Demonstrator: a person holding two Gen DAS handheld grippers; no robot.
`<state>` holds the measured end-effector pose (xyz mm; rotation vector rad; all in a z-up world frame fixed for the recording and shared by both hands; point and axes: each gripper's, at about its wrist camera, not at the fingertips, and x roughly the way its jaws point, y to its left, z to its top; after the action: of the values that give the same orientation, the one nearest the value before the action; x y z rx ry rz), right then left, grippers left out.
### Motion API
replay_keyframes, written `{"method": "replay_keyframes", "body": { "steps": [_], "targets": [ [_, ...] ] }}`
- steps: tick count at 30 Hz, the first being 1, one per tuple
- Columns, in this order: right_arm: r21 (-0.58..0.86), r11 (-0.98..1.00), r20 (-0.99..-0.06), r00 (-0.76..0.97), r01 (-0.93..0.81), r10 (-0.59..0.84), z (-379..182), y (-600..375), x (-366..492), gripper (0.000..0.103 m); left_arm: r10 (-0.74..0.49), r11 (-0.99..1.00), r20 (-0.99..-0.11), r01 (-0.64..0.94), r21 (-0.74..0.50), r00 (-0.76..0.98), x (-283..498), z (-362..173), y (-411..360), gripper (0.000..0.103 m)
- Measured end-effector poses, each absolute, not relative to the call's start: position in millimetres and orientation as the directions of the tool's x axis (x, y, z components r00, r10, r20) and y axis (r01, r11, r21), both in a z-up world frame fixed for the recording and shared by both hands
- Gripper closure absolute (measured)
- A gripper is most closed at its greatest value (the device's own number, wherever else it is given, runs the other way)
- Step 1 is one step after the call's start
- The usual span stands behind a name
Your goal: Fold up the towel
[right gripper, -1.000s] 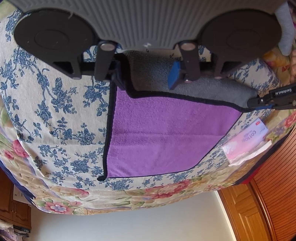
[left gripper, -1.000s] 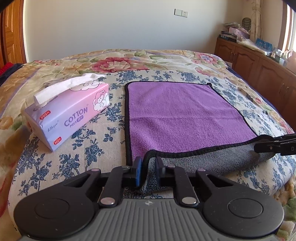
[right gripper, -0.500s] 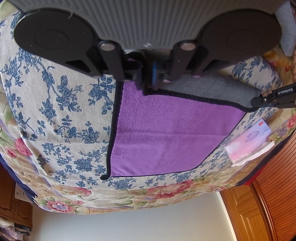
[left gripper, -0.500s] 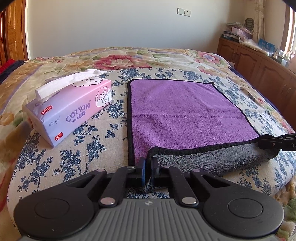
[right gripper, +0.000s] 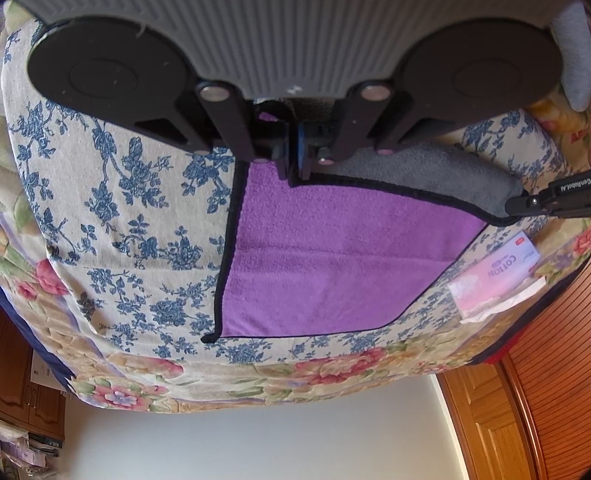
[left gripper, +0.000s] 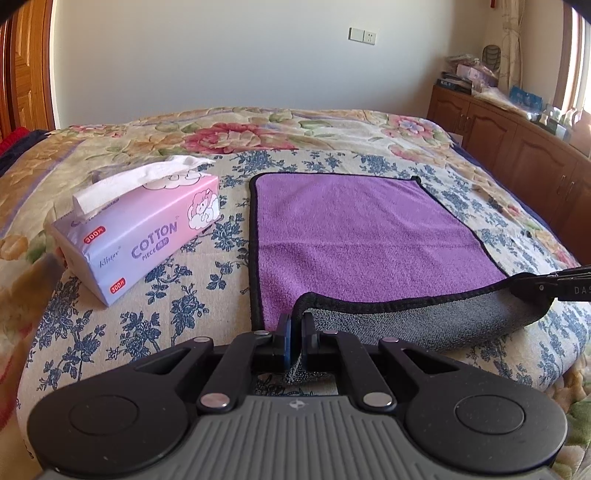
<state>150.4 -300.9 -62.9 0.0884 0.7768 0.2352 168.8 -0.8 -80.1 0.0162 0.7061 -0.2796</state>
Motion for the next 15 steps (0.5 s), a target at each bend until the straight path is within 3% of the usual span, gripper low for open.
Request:
{"method": "replay_keyframes", "body": {
  "steps": [15],
  "targets": [
    [0.160,0.970,-0.645,0.725,-0.184,0.244,-55.3,-301.7,149.6,0.098,-0.257,0.962,-0.613,0.260,-0.086,0.747,169.6,-70.8,-0.3,0.097]
  ]
}}
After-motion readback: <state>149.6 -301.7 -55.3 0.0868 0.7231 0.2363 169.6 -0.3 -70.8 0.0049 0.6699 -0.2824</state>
